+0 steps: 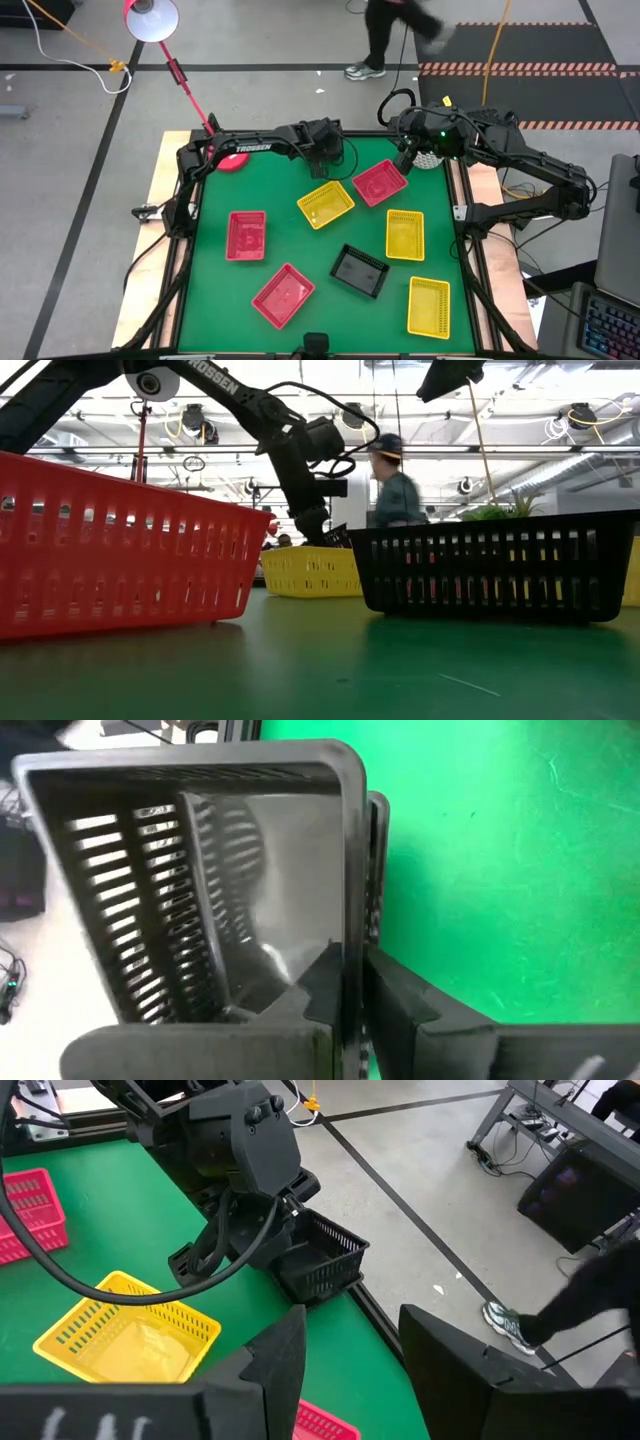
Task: Stack baskets by color
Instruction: Stack the middle black bin on the top black bin
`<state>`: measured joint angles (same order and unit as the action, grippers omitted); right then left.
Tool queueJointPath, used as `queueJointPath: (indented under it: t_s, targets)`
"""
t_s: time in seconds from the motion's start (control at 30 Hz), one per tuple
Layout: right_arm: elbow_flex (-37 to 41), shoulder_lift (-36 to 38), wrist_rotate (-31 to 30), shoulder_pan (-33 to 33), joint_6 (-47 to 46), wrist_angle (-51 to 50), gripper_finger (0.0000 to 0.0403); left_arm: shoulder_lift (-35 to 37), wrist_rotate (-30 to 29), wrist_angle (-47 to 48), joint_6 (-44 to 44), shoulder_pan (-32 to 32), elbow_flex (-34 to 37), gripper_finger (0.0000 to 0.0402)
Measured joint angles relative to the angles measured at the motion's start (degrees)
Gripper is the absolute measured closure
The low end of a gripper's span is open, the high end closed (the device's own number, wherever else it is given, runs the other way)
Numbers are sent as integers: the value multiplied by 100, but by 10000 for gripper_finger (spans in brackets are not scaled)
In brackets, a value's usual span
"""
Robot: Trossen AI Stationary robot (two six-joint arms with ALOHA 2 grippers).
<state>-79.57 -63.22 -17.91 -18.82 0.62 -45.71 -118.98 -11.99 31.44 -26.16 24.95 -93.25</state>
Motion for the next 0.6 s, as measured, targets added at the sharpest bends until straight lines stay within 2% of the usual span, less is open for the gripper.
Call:
queueJointPath:
  t_s: [0.4,0.6]
  targets:
    - [-2,0,0,-1,0,0,245,0,-98,-62,-235,-11,0,269]
    - [-3,0,0,1,0,0,245,130,-331,-157,-390,-33,-52,245]
